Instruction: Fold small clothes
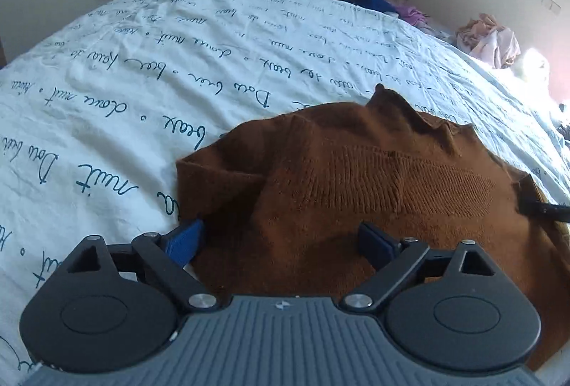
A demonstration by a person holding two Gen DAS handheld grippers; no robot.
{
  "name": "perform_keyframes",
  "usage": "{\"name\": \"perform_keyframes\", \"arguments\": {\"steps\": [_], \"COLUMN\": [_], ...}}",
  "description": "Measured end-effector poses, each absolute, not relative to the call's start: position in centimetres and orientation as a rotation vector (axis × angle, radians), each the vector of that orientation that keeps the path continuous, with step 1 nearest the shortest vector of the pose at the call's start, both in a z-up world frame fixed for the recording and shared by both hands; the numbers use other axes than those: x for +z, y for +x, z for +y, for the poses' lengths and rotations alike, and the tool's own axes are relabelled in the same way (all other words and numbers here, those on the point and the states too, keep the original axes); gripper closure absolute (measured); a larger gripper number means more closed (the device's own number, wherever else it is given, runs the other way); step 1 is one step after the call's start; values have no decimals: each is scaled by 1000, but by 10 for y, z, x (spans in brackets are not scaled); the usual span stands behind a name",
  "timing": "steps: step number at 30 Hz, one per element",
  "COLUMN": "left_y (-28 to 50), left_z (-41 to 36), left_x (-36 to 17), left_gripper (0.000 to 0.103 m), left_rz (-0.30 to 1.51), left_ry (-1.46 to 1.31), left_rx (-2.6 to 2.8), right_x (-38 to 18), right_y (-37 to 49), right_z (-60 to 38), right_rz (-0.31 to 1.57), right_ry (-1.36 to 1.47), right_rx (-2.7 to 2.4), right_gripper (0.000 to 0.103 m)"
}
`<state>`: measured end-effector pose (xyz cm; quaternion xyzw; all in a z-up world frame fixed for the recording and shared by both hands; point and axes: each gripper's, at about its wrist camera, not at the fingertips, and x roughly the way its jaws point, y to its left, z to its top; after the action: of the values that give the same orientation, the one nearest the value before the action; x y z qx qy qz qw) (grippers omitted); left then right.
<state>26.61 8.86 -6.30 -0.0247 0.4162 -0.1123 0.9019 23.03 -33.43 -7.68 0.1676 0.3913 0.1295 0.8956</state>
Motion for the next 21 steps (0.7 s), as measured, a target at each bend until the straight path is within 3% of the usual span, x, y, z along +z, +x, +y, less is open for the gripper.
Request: {"name": "perform_keyframes", "arguments": {"steps": [3, 4, 5, 6, 11, 21], "left_y": [264, 265, 268, 271, 316, 362], "left_z": [98, 105, 113, 120, 149, 127], "left_x": [-54, -50, -46, -43, -41, -52], "left_gripper": [4, 4, 3, 2, 1, 1], "left_rz": [917, 917, 917, 918, 981, 1077], "left_ry": [-34, -54, -76, -93, -120, -46], "left_rx": [-185, -198, -211, -216, -270, -491], "right_x": [-70, -62, -53, -44, -17, -34], "right_y": [223, 218, 213, 207, 176, 137], "right_z": [-340, -335, -327, -314, -207, -34], "right_rz": [818, 823, 814, 790, 714, 700], "right_ry": [400, 400, 386, 366, 188, -128], "right_rx": [229, 188, 177, 190, 345, 464], "right_gripper": [90, 76, 58, 0, 0, 0]}}
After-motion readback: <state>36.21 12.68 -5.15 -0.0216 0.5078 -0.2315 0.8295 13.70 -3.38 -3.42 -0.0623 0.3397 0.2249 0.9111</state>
